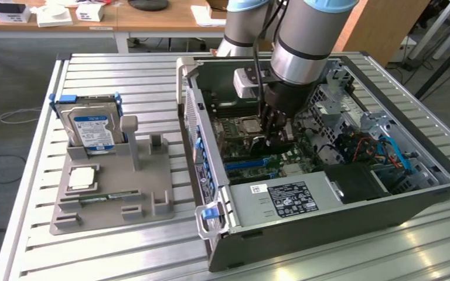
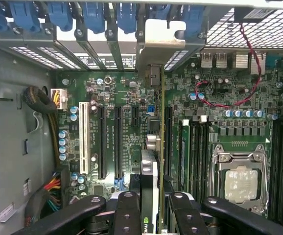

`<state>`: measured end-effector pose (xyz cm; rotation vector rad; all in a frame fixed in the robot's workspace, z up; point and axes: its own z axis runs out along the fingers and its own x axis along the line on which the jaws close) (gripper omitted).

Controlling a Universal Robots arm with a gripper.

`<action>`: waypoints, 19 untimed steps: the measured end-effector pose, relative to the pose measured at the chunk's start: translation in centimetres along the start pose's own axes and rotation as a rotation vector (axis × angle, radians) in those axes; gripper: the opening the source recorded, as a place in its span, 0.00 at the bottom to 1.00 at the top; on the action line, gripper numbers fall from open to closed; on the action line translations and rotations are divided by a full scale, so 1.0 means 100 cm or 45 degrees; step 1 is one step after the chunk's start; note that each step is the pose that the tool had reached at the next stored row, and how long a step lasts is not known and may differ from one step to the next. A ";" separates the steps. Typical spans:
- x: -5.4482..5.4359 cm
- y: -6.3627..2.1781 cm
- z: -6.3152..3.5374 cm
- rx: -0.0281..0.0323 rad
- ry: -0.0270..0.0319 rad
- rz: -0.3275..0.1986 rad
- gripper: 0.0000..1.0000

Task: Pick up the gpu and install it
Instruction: 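Insert the gpu into the slot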

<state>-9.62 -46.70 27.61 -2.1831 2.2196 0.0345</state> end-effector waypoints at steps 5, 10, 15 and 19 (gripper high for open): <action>0.000 0.0000 0.0049 0.0000 0.0000 0.000 0.27; 0.000 0.0001 0.0106 0.0000 0.0000 0.000 0.27; 0.001 0.0004 0.0151 0.0000 0.0001 0.000 0.27; 0.001 0.0006 0.0151 -0.0001 0.0002 0.000 0.27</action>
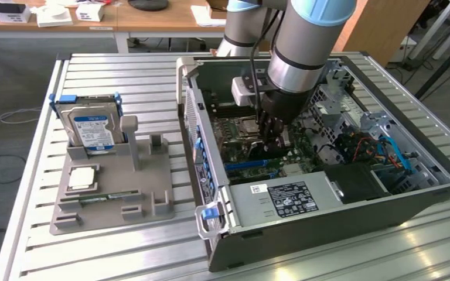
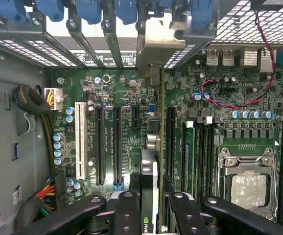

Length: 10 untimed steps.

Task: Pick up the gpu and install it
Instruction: 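Insert the gpu into the slot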

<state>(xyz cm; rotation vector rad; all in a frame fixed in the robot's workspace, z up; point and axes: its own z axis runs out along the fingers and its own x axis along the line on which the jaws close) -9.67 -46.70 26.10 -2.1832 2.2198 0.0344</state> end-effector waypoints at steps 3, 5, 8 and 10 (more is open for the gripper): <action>0.000 0.0014 0.0002 0.0003 -0.0004 0.000 0.27; 0.000 0.0029 0.0001 0.0004 -0.0003 0.000 0.27; 0.000 0.0037 0.0001 0.0006 -0.0002 0.000 0.27; 0.000 0.0043 0.0001 0.0006 -0.0002 0.000 0.27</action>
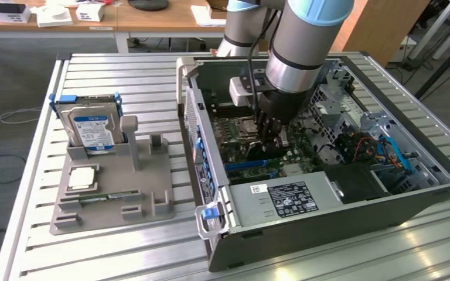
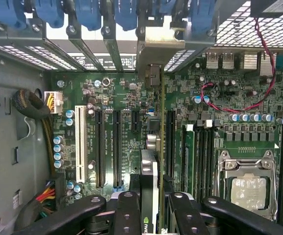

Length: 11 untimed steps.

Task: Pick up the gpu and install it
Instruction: 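Insert the gpu into the slot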

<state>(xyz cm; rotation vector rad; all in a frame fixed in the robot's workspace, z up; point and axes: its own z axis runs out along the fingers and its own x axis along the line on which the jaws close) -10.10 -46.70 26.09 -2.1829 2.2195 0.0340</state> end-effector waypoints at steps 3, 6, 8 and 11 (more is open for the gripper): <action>0.000 0.0020 0.0000 0.0002 -0.0001 0.000 0.27; 0.000 0.0025 0.0000 0.0003 0.0000 0.000 0.27; 0.000 0.0039 0.0000 0.0003 0.0001 0.000 0.27; 0.000 0.0050 0.0000 0.0005 0.0000 0.000 0.27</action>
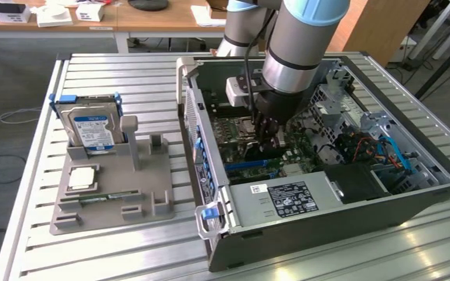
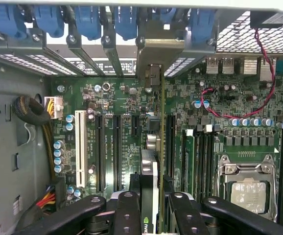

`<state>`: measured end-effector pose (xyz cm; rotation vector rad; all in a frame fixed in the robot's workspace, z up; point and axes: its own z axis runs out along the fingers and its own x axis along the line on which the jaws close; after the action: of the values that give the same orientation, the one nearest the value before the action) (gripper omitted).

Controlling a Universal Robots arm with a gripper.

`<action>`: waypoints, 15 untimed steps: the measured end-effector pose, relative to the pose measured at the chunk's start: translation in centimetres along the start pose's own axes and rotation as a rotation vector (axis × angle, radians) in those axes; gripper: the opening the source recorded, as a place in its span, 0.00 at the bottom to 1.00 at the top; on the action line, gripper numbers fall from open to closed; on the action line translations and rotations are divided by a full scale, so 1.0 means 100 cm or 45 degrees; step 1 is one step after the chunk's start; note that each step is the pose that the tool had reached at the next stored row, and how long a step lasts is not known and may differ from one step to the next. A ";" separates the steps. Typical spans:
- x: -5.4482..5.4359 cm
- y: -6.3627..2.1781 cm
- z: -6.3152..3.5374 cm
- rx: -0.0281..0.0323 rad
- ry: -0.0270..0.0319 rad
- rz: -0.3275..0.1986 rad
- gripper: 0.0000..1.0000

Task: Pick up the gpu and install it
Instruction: 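Insert the gpu into the slot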

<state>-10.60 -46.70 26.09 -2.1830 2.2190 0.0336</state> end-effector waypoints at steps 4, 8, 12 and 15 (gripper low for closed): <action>0.000 0.0007 0.0002 0.0000 -0.0001 0.000 0.27; 0.000 0.0013 0.0003 0.0002 -0.0003 0.000 0.27; 0.000 0.0014 0.0009 0.0000 -0.0001 0.000 0.27; 0.000 0.0014 0.0015 -0.0001 -0.0002 0.000 0.27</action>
<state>-10.74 -46.70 25.94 -2.1828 2.2192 0.0338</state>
